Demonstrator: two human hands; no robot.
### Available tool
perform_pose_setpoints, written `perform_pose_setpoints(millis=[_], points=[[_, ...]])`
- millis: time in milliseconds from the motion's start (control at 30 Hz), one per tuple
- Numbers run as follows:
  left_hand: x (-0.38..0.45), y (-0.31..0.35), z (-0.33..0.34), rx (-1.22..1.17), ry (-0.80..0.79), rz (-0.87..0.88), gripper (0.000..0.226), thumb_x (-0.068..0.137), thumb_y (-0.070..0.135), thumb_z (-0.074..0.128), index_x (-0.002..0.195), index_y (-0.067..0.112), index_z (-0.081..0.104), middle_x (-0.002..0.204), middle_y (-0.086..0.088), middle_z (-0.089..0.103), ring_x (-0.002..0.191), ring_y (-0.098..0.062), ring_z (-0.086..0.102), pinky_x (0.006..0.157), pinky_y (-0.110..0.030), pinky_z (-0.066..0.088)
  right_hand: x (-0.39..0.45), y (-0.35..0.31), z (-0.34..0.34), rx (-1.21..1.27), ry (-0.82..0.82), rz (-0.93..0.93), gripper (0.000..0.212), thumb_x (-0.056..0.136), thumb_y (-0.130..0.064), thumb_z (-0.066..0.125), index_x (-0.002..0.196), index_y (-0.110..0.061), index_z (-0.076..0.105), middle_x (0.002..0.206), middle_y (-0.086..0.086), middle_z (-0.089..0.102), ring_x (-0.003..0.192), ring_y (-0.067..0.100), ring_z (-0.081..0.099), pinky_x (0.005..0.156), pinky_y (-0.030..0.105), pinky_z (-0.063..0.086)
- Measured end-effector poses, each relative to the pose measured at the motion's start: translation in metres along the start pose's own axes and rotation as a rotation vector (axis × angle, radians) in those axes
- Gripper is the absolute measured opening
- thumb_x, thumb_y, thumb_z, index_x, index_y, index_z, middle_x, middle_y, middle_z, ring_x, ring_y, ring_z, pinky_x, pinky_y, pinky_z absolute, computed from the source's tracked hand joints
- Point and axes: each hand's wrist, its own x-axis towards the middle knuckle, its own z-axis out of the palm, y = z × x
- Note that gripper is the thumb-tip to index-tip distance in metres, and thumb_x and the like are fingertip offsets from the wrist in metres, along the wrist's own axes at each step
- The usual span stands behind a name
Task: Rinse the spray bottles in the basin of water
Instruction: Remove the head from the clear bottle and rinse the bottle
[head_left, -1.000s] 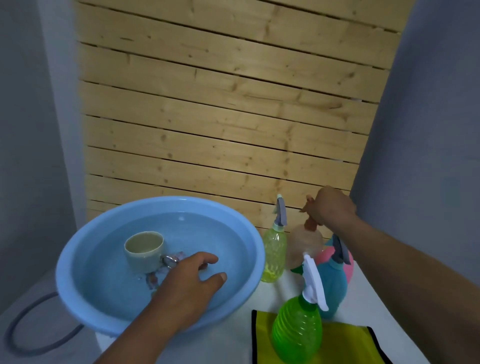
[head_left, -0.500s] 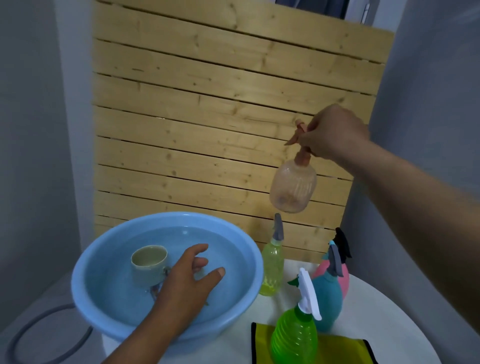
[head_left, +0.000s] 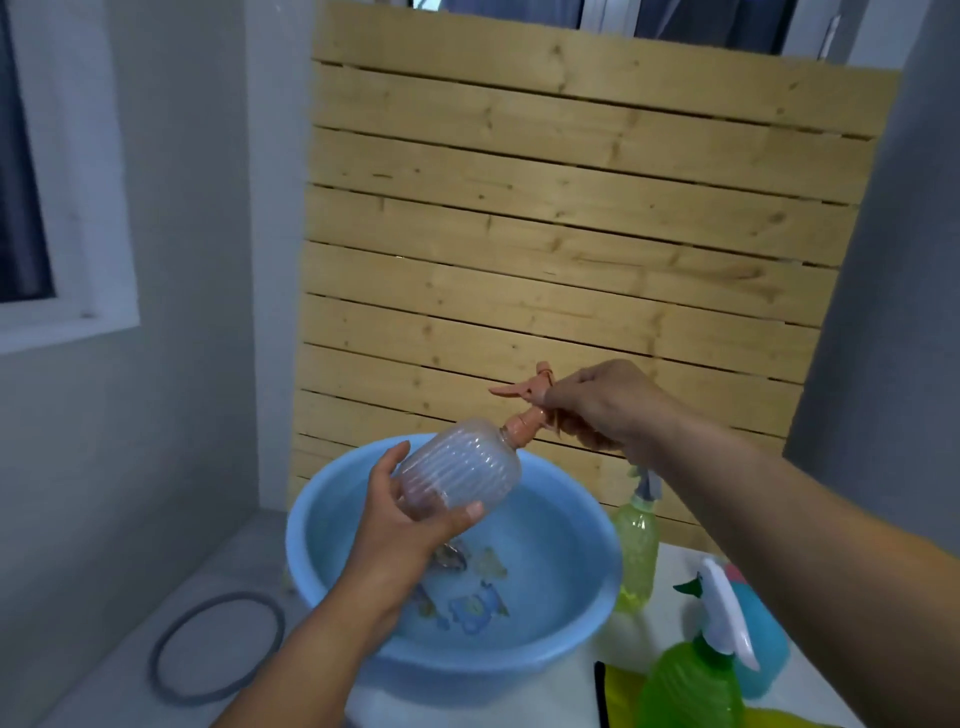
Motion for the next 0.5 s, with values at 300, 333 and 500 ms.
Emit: perform_pose_setpoints(millis=[300,333,500], points=[[0.003,0.002,-0.015,-0.165,-0.056,-0.101,0.076,0.055,0.057,0.083,0.125,0.043,0.057,0.116,0.013,0.07,0.099,-0.008,0.07,0.066,-0.025,0.056,0.003,0.017,0.027,0.131,-0.28,0.164,0.022,0.081,-0.028,0.078,0.08,-0.006,0.075,0.065,0.004,0.069,0.051,0.013,0.056,0.052,0.019,0.053],[0.002,0.003,-0.016,-0.18,-0.086,-0.127,0.065,0.059,0.06,0.079,0.12,0.044,0.061,0.117,0.009,0.07,0.1,-0.012,0.071,0.066,-0.026,0.056,0.004,0.018,0.029,0.15,-0.305,0.166,0.02,0.081,-0.024,0.078,0.081,-0.004,0.075,0.069,0.005,0.071,0.054,0.013,0.059,0.055,0.02,0.055],[0.005,0.007,-0.017,-0.146,-0.088,-0.305,0.065,0.069,0.082,0.059,0.12,0.042,0.06,0.115,-0.003,0.071,0.101,-0.034,0.07,0.067,-0.033,0.057,0.007,0.022,0.03,0.195,-0.344,0.147,0.022,0.082,-0.01,0.076,0.094,0.007,0.072,0.078,0.01,0.075,0.057,0.011,0.064,0.064,0.021,0.059]])
